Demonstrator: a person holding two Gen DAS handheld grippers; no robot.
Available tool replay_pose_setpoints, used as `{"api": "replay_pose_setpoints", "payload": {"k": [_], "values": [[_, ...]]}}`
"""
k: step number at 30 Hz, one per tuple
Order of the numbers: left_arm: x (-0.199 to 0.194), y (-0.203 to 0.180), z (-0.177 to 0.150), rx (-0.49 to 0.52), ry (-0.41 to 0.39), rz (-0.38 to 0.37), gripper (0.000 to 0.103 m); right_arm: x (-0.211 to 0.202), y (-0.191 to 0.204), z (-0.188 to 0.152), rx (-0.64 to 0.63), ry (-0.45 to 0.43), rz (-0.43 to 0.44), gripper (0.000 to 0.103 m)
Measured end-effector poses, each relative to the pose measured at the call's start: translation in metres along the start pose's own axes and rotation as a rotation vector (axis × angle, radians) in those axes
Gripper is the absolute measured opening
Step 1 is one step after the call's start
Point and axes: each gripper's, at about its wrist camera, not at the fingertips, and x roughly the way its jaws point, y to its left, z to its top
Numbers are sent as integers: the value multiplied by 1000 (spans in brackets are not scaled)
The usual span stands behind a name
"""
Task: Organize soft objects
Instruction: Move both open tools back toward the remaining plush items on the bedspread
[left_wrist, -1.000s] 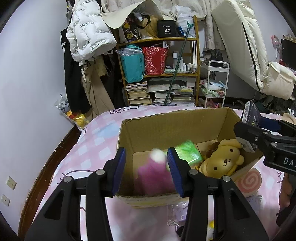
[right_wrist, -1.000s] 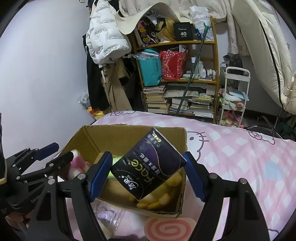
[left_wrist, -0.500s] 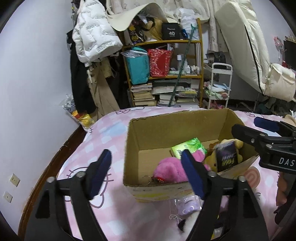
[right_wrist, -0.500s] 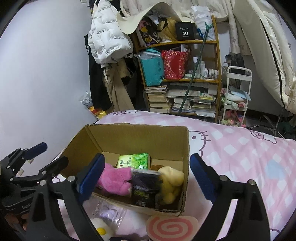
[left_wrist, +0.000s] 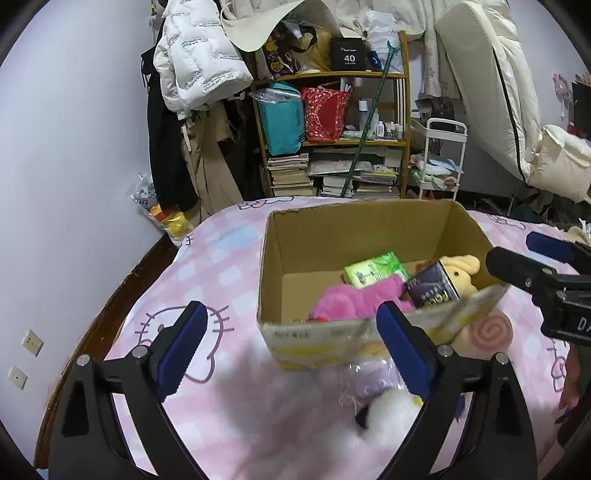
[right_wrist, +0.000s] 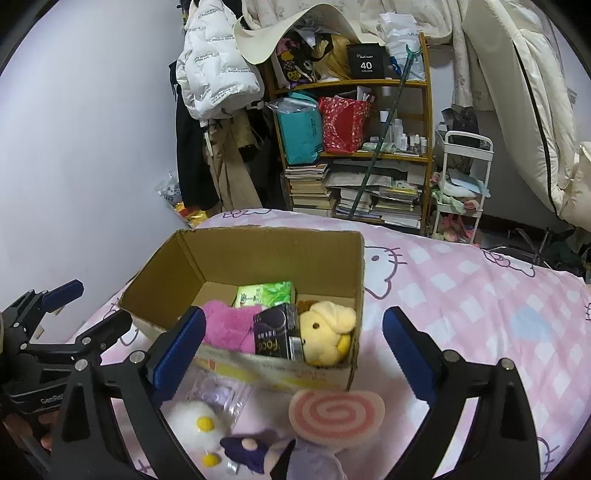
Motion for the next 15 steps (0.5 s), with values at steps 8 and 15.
{"api": "replay_pose_setpoints", "payload": {"k": [8,15], "values": [[-23,-8,-7,22,20,-41,92,-19,-2,-7,13,14,-10,101],[-39,-12,-15,44,23,-43,93,-32,-1,-18,27,29,-15,101]]}}
